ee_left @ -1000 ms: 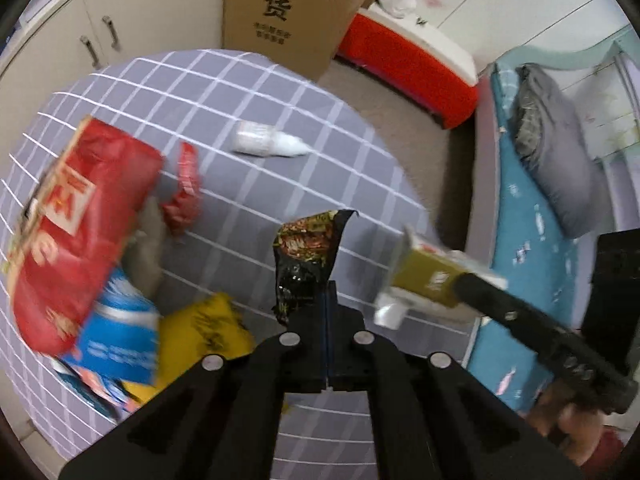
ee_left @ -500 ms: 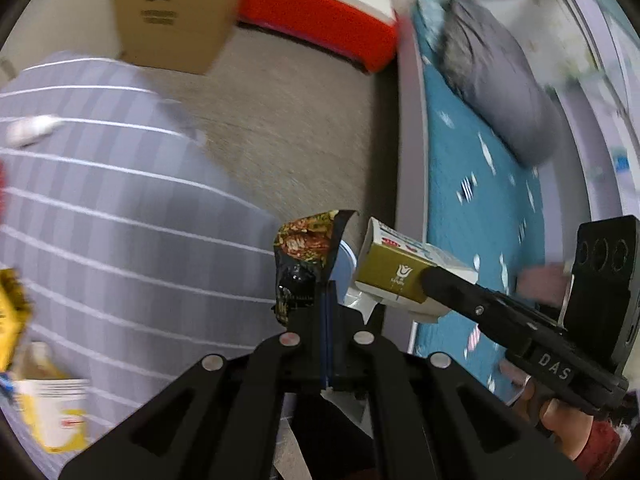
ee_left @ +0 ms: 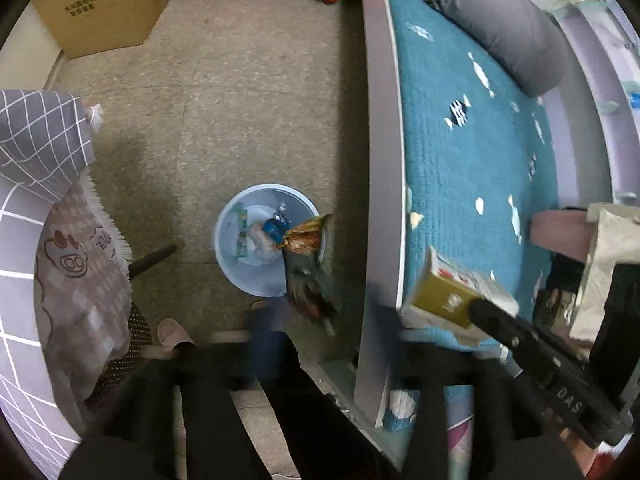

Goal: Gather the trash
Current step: 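Carry both items over the blue bucket and open both tools to drop them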

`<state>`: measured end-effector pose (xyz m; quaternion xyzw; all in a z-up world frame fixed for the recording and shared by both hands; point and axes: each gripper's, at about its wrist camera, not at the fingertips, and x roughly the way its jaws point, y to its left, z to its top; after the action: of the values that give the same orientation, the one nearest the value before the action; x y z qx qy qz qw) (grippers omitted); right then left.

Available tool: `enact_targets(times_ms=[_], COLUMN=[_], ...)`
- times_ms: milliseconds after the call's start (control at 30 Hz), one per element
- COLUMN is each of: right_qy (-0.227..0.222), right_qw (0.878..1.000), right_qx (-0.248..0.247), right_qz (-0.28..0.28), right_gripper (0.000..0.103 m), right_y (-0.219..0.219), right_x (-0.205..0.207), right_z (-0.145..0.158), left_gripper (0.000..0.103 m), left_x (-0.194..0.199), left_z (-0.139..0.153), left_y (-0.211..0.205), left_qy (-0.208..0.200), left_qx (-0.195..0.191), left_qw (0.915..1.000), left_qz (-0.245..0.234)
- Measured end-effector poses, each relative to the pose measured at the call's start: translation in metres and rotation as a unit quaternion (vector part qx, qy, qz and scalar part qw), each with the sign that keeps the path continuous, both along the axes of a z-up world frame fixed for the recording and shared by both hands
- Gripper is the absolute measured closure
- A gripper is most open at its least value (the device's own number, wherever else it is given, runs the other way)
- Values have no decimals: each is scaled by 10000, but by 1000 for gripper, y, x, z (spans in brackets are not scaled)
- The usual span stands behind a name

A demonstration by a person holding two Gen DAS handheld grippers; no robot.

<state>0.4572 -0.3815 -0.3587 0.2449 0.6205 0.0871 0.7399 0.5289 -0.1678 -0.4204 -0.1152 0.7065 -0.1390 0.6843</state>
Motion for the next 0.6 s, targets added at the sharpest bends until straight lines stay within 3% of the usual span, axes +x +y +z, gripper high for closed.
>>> enact_targets(times_ms=[300,600], right_qy=[380,565], right_qw=[9992,9968], right_qx=[79,-12], right_qz=[88,564], right_gripper=[91,91], right_y=[0,37], right_x=[-1,17], right_z=[-32,-49], left_gripper=[36,34], left_x=[-4,-11], left_z=[-6,1], left_y=[21,58], left_qy=[231,255], left_qx=[352,528], left_qw=[9986,9958], left_qz=[318,710])
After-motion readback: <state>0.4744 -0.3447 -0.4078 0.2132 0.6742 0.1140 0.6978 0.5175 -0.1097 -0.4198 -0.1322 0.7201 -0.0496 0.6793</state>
